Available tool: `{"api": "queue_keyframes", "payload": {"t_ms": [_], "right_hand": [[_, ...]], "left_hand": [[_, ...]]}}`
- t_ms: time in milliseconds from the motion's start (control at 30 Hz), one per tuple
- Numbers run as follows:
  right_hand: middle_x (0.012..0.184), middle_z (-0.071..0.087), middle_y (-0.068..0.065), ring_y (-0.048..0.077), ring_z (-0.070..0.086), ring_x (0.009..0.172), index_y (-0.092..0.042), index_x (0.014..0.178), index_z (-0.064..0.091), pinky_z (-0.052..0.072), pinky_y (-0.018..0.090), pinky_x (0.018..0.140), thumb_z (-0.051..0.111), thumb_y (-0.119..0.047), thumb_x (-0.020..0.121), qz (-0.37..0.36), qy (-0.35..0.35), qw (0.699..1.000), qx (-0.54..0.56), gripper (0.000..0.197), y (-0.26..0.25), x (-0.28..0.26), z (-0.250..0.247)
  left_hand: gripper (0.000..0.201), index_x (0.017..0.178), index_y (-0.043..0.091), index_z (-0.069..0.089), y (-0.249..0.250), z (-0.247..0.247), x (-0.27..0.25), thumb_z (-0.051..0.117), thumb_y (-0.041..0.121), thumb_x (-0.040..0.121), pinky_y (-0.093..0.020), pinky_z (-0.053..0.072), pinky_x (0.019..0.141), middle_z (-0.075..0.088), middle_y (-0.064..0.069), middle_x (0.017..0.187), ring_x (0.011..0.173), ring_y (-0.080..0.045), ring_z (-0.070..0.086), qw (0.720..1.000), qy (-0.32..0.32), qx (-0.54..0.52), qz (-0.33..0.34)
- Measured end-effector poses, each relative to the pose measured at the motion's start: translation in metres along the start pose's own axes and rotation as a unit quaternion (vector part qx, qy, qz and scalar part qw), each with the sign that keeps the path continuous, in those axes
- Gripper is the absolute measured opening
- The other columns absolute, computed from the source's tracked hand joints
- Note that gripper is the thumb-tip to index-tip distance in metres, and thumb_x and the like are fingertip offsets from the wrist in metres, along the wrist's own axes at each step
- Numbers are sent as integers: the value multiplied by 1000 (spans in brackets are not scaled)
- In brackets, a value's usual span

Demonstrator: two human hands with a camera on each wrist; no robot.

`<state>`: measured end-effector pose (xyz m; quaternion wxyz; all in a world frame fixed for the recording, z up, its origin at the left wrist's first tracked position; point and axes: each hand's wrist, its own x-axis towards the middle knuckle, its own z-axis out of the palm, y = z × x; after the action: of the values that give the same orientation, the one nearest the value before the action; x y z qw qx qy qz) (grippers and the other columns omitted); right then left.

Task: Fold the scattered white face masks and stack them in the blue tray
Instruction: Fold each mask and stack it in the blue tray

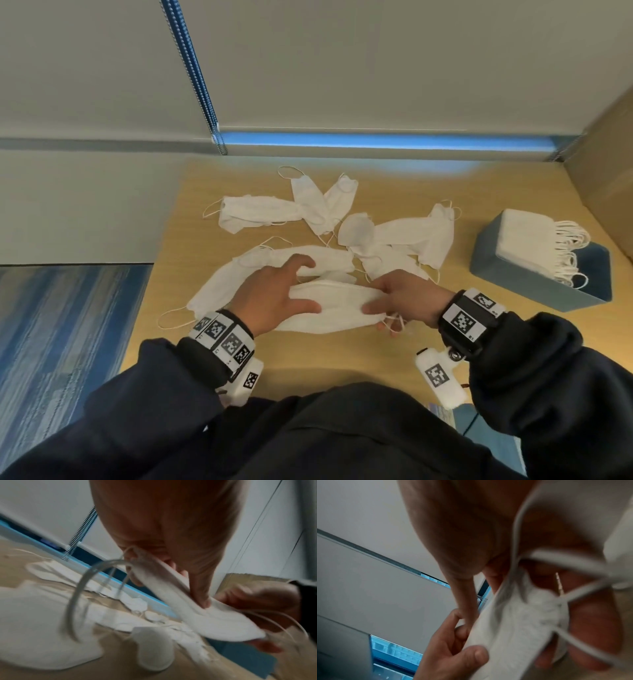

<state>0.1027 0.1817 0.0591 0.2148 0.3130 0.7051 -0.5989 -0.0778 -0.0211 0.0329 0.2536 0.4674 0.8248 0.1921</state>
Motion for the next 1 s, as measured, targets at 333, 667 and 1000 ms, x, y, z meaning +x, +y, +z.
{"api": "queue_keyframes", "payload": {"t_ms": [333, 667, 1000], "right_hand": [[85, 62, 20, 34, 66, 89, -9, 72, 50, 56, 49, 91, 43, -9, 90, 14, 126, 833, 539, 19, 64, 2, -29], [61, 44, 3, 18, 49, 50, -13, 106, 56, 49, 37, 65, 50, 10, 89, 95, 140, 944, 282, 29, 81, 9, -36], [81, 76, 10, 26, 72, 71, -10, 98, 61, 58, 37, 67, 65, -14, 91, 140, 106, 983, -44, 10, 68, 27, -9]], "left_hand": [[68, 51, 20, 39, -83, -2, -21, 76, 77, 58, -28, 24, 54, 31, 5, 51, 50, -9, 30, 975, -53, -178, -119], [42, 62, 17, 55, -130, -20, -34, 95, 29, 60, -34, 53, 68, 35, 1, 55, 51, -17, 42, 692, -15, -689, -214], [23, 93, 0, 73, -106, -1, -35, 65, 21, 97, -36, 62, 74, 76, -16, 82, 78, -28, 75, 893, -137, -315, -292]]}}
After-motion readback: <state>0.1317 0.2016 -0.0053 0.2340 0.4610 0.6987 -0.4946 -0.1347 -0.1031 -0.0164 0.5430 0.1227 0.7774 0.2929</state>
